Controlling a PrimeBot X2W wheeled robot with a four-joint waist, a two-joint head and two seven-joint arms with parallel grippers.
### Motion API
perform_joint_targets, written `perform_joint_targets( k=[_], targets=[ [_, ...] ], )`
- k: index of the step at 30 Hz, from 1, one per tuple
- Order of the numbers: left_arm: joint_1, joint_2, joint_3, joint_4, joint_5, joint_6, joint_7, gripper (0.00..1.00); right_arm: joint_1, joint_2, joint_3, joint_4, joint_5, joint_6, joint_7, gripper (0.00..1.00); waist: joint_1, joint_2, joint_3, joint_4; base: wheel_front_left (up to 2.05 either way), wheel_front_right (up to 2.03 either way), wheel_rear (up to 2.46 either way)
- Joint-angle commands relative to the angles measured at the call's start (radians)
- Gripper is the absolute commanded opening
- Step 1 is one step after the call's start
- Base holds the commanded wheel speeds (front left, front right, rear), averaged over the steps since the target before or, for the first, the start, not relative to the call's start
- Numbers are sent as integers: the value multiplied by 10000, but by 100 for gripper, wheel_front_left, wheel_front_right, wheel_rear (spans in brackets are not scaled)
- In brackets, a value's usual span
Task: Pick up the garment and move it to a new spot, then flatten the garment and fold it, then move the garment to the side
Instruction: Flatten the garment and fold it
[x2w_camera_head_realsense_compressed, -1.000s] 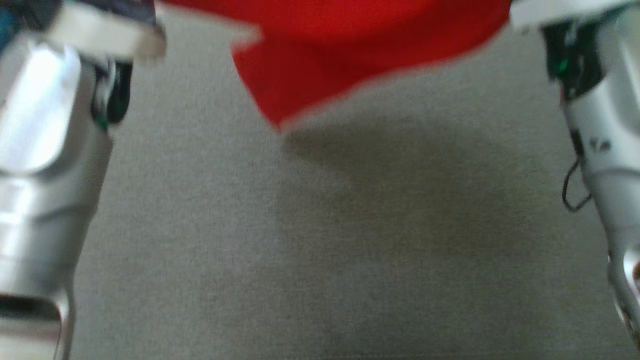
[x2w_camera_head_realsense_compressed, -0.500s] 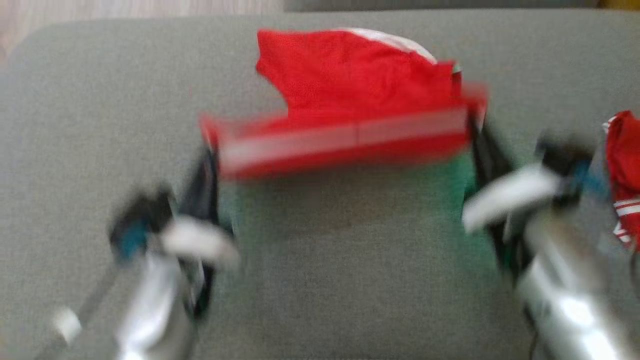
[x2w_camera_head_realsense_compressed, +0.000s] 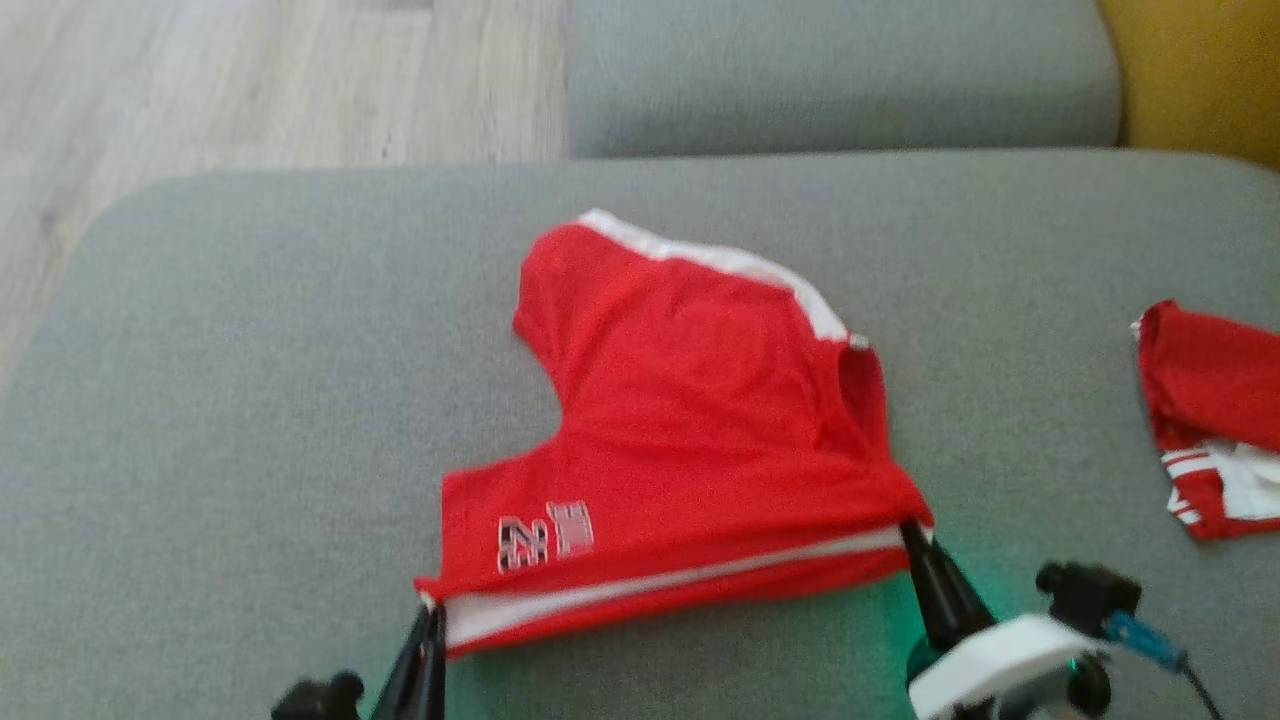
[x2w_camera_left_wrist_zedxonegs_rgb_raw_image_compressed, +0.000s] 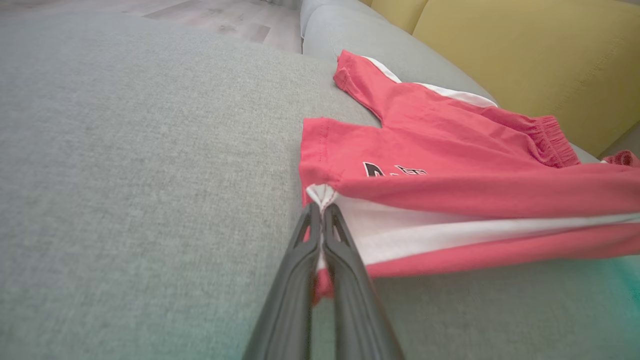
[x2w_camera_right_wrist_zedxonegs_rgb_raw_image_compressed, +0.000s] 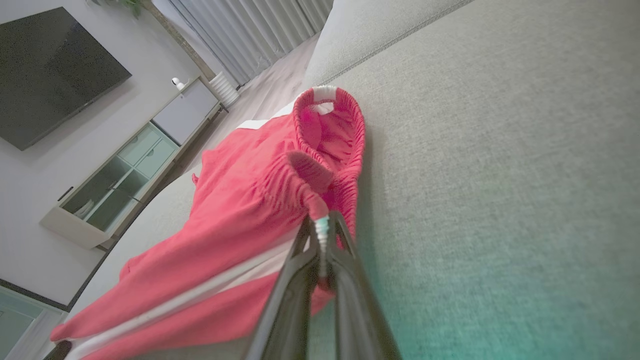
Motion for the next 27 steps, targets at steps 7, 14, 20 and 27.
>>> perform_joint_targets(
  k=[7, 14, 20, 27],
  targets=[
    [663, 25, 684, -842, 310, -43, -54, 0, 882, -491, 486, -969, 493, -7, -66, 0, 4, 0, -576, 9, 0, 0, 0],
    [82, 34, 532, -1659, 561, -52, -55, 0, 755, -524, 908, -1603, 1257, -7, -44, 0, 4, 0, -334, -231, 0, 0, 0],
    [-2592, 897, -330, -1444, 342, -53, -55, 0, -664, -406, 1109, -2244, 2062, -7, 195, 0, 4, 0, 654, -636, 0, 0, 0],
    [-6317, 2179, -1957, -124, -812, -54, 509, 0, -2809, 5, 996, -1691, 2371, -7, 271, 0, 4, 0, 2315, -1217, 0, 0, 0]
  ],
)
